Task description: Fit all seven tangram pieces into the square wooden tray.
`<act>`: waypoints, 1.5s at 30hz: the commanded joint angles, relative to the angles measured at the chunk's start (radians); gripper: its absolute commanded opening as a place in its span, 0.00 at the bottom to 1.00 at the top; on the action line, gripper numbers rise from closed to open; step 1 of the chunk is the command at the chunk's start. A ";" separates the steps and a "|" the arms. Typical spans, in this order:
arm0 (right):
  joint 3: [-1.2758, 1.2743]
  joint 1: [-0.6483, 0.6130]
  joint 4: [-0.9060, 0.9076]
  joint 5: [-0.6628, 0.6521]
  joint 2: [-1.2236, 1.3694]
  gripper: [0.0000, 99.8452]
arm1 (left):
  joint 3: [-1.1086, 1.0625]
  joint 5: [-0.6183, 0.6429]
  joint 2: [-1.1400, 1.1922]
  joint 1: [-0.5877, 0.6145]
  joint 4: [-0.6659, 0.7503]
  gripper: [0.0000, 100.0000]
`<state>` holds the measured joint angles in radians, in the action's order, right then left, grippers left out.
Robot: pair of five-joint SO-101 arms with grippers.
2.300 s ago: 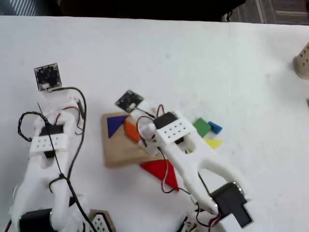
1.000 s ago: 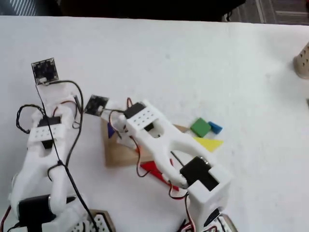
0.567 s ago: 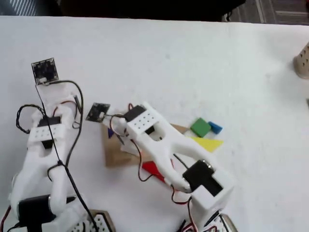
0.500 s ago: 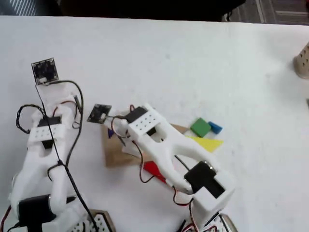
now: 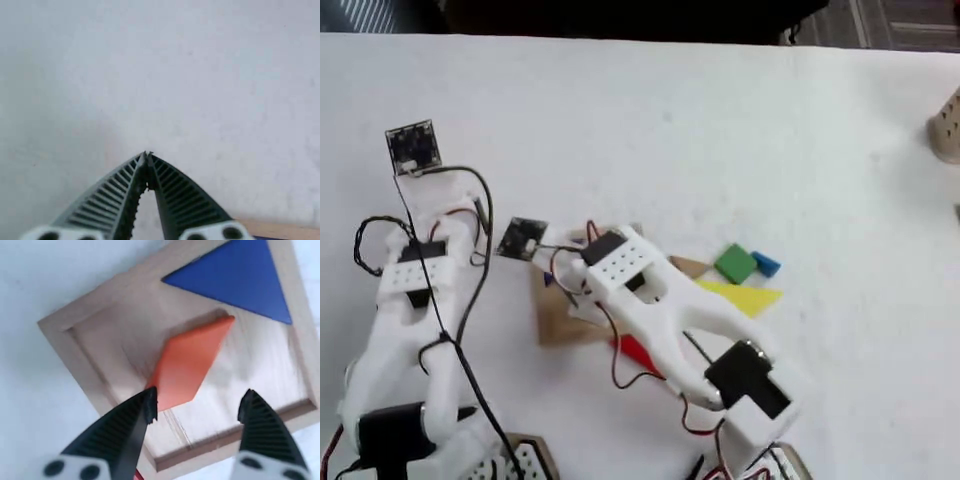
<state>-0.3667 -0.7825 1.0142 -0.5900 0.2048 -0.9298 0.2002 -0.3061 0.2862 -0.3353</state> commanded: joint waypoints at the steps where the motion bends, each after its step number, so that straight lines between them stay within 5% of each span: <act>1: 0.072 -0.028 0.054 -0.012 0.079 0.27 | 0.051 0.011 0.002 0.005 0.032 0.02; 21: 0.120 -0.162 0.211 -0.060 0.142 0.26 | 0.049 0.006 0.002 -0.013 0.032 0.02; 27: 0.100 -0.159 0.143 -0.008 0.130 0.10 | 0.051 0.006 0.002 -0.013 0.032 0.02; 31: 0.098 -0.113 0.140 0.040 0.104 0.01 | 0.049 0.006 0.002 -0.012 0.032 0.02; 45: -0.081 0.068 0.073 0.043 -0.306 0.02 | 0.049 0.005 0.002 -0.010 0.032 0.02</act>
<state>-0.4112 -0.7595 1.1492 -0.5531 0.0299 -0.9206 0.2018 -0.3061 0.2846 -0.3337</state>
